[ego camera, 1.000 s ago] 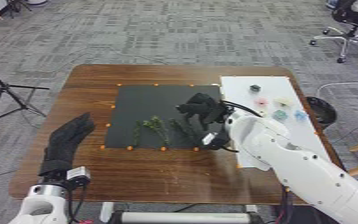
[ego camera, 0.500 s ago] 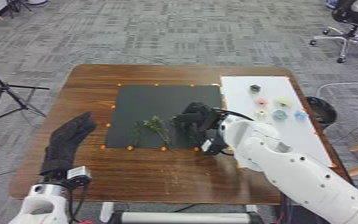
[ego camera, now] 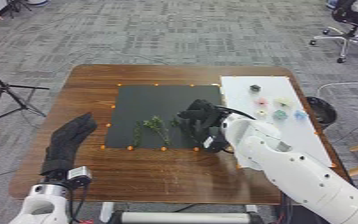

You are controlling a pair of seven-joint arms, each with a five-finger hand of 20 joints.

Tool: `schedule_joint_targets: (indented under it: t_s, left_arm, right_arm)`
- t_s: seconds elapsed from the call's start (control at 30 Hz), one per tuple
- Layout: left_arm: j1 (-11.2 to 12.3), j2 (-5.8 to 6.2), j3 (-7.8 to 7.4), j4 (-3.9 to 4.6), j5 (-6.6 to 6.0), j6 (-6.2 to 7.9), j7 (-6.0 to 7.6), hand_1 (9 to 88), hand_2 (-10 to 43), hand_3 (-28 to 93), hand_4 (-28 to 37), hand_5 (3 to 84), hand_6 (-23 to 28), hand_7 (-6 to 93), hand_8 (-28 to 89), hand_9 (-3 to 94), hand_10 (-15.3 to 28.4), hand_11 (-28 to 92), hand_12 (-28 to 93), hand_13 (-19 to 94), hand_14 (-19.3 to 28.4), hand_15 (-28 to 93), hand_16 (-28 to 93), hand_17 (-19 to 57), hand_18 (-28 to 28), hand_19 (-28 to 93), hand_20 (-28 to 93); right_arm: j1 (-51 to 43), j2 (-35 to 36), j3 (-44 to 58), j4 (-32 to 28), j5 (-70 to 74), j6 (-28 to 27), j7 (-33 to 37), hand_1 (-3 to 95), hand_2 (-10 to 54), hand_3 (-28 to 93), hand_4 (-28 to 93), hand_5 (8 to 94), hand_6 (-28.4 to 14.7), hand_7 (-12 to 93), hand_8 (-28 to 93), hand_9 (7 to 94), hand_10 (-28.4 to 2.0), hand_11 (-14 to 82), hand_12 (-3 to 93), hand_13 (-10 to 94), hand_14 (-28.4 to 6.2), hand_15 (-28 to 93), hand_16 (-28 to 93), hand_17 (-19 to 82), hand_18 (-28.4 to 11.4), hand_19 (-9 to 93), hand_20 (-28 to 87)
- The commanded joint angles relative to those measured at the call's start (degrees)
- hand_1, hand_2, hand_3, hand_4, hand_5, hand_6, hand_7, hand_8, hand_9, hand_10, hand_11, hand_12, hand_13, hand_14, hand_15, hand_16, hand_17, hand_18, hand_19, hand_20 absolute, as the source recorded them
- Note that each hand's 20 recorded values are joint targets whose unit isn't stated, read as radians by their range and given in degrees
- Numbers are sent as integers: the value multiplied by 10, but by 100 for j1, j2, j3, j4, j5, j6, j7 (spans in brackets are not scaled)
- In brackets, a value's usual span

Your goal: Arrange flowers

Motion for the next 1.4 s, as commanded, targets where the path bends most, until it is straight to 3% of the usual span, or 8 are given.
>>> schedule_joint_targets:
  t_s: [0.03,0.2,0.4,0.83,1.4]
  left_arm:
    - [12,-46,15,10,18,-61,-32,191,36,718,-283,436,32,105,-63,419,128,166,120,351,165,154,43,22,141,119,166]
    - [-6,-48,14,9,37,-80,-5,192,37,718,-283,436,31,106,-64,418,128,164,121,351,166,154,44,22,141,119,166]
    - [62,-31,-30,-13,13,-58,-28,192,38,717,-283,435,31,106,-63,418,128,163,122,349,165,152,45,22,140,117,166]
    - [-10,-3,-15,-1,35,-137,-89,191,38,717,-283,434,31,103,-63,418,128,163,123,350,168,151,47,21,141,117,166]
    - [-5,-9,-25,-1,46,-157,-86,191,39,715,-283,434,31,103,-63,419,128,164,121,351,167,153,45,21,141,119,166]
  right_arm:
    - [-73,37,197,-342,673,271,-55,206,183,490,-103,596,-49,82,-42,635,-142,83,100,930,-51,509,307,615,-154,932,489]
    - [-566,273,749,-1079,1501,713,-119,217,183,471,-100,623,-39,96,-45,668,-142,89,103,935,-45,513,304,620,-154,932,496]
    - [-1414,596,1555,-1684,1430,921,-70,220,182,461,-88,651,-30,113,-49,709,-139,96,110,937,-41,524,299,628,-150,932,512]
    - [-2013,637,1671,-1327,1192,605,376,219,179,458,-83,652,-39,104,-51,703,-143,92,112,937,-44,536,289,633,-150,932,523]
    - [-2156,503,1451,-1452,1349,494,427,215,180,462,-88,650,-41,99,-47,699,-144,92,110,937,-45,539,287,635,-151,932,525]
